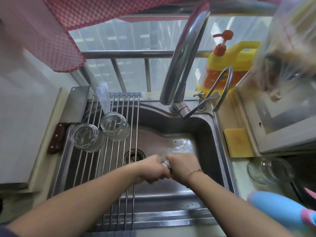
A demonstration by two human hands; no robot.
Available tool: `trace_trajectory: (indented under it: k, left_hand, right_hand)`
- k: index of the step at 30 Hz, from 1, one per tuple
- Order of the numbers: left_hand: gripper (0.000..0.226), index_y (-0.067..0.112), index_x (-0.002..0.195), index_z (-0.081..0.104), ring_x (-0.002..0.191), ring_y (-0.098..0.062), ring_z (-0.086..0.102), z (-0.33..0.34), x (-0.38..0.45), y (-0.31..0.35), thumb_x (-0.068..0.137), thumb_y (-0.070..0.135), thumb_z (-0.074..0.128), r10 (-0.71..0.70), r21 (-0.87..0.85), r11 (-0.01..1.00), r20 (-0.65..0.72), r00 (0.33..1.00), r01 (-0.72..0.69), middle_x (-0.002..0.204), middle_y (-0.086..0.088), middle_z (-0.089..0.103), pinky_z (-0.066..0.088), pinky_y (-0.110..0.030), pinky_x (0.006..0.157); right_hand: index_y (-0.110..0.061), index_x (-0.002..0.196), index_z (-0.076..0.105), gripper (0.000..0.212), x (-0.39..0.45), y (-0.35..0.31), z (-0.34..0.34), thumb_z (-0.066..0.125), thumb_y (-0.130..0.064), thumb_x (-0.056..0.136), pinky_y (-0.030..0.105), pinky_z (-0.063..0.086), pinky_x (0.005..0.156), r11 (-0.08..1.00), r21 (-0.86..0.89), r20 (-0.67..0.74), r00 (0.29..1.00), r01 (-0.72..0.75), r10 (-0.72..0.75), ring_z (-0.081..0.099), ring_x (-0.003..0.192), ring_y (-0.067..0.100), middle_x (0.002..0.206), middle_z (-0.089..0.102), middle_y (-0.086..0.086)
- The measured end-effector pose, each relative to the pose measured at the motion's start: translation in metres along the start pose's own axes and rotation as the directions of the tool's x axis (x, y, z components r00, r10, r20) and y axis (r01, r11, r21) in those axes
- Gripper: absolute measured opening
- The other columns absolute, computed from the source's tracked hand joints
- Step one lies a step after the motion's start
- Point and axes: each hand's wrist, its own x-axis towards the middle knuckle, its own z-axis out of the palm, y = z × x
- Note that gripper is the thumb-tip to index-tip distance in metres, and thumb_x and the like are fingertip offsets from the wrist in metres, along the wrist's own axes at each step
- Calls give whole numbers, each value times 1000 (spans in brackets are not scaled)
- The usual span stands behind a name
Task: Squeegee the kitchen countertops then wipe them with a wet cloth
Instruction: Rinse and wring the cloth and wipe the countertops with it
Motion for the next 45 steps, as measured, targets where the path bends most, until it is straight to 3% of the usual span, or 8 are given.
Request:
trace_trajectory:
  k: [7, 11, 17, 23, 29, 33, 40, 45]
  left_hand:
    - [58, 8, 136, 43, 128, -22, 48, -22, -28, -33, 81, 6, 61, 948, 835, 209, -45, 315, -509, 137, -8, 49, 36, -30, 110]
    - [76, 9, 146, 28, 142, -29, 28, -21, -21, -42, 75, 13, 56, 889, 916, -143, 285, 358, -374, 152, -10, 30, 27, -45, 113]
    - [18, 21, 72, 57, 51, -20, 55, -18, -6, -19, 60, 27, 68, 854, 940, -76, 234, 465, -333, 60, 3, 56, 36, -25, 45]
    - [16, 20, 83, 64, 88, -32, 66, 2, -2, 5, 81, 28, 50, 466, 946, 324, -142, 873, -19, 95, -5, 69, 40, -30, 64]
    - [27, 13, 54, 44, 40, -19, 40, -2, 1, 11, 75, 4, 59, 157, 106, 984, -171, 973, -140, 44, -5, 43, 26, -23, 42]
    - [28, 15, 65, 36, 39, -10, 22, -1, -9, 2, 76, -4, 53, 78, -525, 851, 60, 995, -35, 47, -3, 28, 18, -15, 44]
    - [18, 16, 74, 54, 51, -18, 60, -20, -3, -1, 72, 20, 71, 327, 397, 900, -343, 880, -179, 59, 1, 64, 46, -28, 49]
    - [17, 11, 106, 61, 61, -26, 67, 30, -11, 7, 94, 11, 49, 127, -310, 929, -250, 960, -204, 89, -22, 71, 57, -37, 55]
  right_hand:
    - [-22, 67, 43, 17, -52, -8, -19, 53, -23, 81, 17, 15, 40, -176, 802, 592, 800, -571, 101, 22, 38, 12, 48, 32, -3]
    - [-21, 57, 41, 33, -59, -34, -33, 37, -24, 89, 13, 6, 40, -159, 674, 670, 687, -722, -281, 11, 37, 6, 45, 26, -8]
    - [-9, 64, 55, 21, -32, -56, -34, 68, -10, 81, 20, 40, 38, 553, 664, 551, 830, -503, 94, 48, 39, 10, 57, 51, 5]
    - [-20, 94, 65, 18, -11, -31, -10, 50, -22, 85, 32, 47, 72, 952, 95, 183, 945, -291, 271, 64, 94, 32, 99, 68, 7]
    - [-18, 52, 52, 22, 13, -1, -15, 72, -26, 54, 17, 26, 42, 996, -85, -188, 982, 16, -32, 51, 34, 21, 42, 52, -3]
    - [-21, 52, 44, 26, 23, 6, -24, 70, -20, 56, 17, 24, 39, 955, -216, -384, 882, 203, -274, 41, 30, 19, 39, 45, -5]
    - [-21, 100, 47, 28, -5, -21, -15, 65, -22, 78, 32, 40, 56, 959, 212, -172, 959, -189, 227, 65, 77, 33, 84, 68, 6]
    - [-25, 124, 36, 52, -86, -44, -9, 50, -59, 87, 37, 44, 74, 654, 628, -9, 836, -423, 549, 60, 96, 36, 105, 65, 12]
